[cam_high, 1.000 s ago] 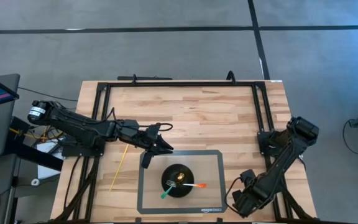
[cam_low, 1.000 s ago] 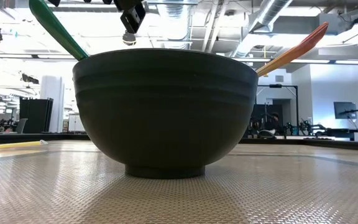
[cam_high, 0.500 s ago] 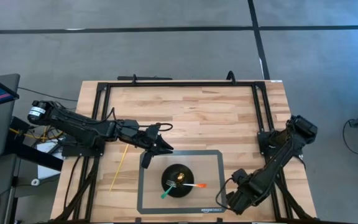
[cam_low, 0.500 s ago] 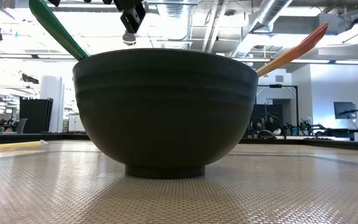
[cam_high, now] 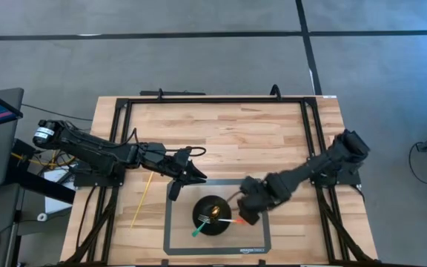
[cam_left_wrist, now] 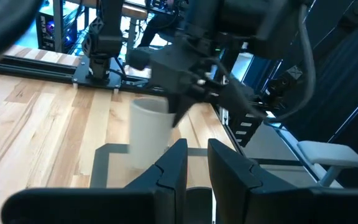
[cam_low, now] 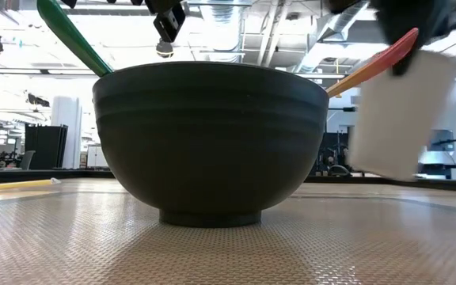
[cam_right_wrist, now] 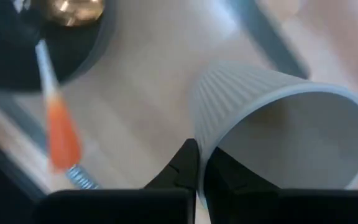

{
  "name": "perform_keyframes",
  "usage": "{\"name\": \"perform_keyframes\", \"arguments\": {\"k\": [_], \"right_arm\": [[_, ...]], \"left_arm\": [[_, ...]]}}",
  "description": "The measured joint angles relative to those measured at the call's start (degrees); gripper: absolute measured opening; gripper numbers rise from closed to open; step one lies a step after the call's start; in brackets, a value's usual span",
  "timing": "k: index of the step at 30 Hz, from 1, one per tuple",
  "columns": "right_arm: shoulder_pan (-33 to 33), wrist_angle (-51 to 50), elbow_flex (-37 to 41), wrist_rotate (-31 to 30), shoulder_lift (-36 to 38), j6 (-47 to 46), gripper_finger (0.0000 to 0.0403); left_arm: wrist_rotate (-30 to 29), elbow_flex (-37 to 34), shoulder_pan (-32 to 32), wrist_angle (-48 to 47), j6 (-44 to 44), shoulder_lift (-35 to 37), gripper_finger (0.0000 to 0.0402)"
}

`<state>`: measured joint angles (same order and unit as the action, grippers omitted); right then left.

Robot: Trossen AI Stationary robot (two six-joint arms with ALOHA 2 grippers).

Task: Pick & Place Utensil
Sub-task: Put the white cup on the transparent mat

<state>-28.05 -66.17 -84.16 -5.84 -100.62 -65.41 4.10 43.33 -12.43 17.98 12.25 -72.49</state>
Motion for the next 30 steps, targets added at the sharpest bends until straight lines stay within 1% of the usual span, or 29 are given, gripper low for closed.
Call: {"name": "perform_keyframes", "arguments": {"k": [2, 4, 9, 12, 18, 21, 30], "right_arm": [[2.3, -0.4, 0.0, -0.2, 0.0, 4.1, 0.0003], [4.2, -0.6, 0.0, 0.9, 0.0, 7.9, 0.0004], [7.0, -0.5, 0.0, 1.6, 0.0, 11.8, 0.0007], [7.3, -0.4, 0.0, 2.9, 0.0, 12.0, 0.0007], [5.8, -0.2, 0.2, 2.9, 0.0, 9.8, 0.0006], [5.2, 2.6, 2.3, 2.9, 0.0, 9.6, 0.0006], [5.8, 2.4, 5.8, 3.2, 0.1, 8.8, 0.0006]], "left_arm": [[0.0, 0.0, 0.0, 0.0, 0.0, 0.0, 0.0064], [0.0, 0.0, 0.0, 0.0, 0.0, 0.0, 0.0064], [0.0, 0.0, -0.3, -0.5, 0.0, 0.0, 0.0064], [0.2, 0.0, -0.5, -1.1, 0.0, 0.0, 0.0064], [0.2, 0.0, -0.7, -1.3, 0.0, 0.0, 0.0064], [0.0, 0.0, -0.7, -1.3, 0.0, 0.0, 0.0064], [0.0, 0.0, -0.7, -1.2, 0.0, 0.0, 0.0064]]}}
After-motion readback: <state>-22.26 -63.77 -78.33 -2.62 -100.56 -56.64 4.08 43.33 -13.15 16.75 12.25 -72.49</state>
